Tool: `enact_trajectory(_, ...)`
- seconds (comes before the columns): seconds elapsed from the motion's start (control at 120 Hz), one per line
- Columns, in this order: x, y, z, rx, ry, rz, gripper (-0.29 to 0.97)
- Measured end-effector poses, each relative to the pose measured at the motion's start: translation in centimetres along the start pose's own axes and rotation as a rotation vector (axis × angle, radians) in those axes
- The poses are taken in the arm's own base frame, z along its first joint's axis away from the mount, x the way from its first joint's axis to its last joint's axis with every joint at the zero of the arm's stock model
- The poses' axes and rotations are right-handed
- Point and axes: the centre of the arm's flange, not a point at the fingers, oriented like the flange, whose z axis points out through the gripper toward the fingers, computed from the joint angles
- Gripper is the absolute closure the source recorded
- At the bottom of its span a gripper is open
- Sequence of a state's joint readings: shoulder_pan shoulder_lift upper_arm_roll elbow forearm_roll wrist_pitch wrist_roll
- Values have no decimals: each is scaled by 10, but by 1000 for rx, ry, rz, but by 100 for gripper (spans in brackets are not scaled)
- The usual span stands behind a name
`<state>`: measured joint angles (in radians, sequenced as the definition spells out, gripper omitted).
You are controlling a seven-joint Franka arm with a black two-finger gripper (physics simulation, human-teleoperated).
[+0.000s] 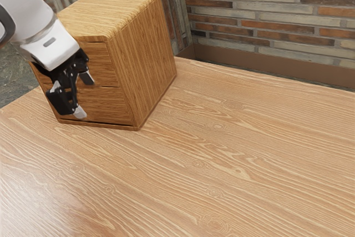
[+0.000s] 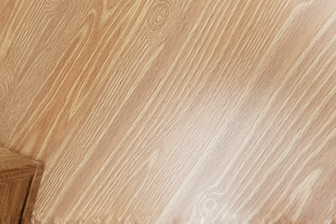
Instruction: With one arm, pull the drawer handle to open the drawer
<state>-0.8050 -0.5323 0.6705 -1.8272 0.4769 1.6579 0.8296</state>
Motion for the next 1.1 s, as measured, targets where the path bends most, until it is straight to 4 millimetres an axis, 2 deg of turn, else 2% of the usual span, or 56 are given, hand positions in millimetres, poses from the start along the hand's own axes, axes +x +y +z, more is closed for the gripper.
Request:
enact_trajectory(0.175, -41, -30, 9, 78, -32, 1, 0)
enact_trajectory(0.275, -63, -56, 18, 104, -42, -13, 0)
enact_trajectory(0.367, -79, -72, 18, 131, -51, -29, 0)
enact_trajectory(0.567, -97, -104, 26, 148, -50, -47, 0)
enact_trajectory(0.783, -117, -128, 38, 145, -64, -72, 0)
enact_trajectory(0.908, -120, -138, 51, 127, -66, -70, 0)
enact_trajectory(1.1, -116, -158, 56, 132, -45, -61, 0)
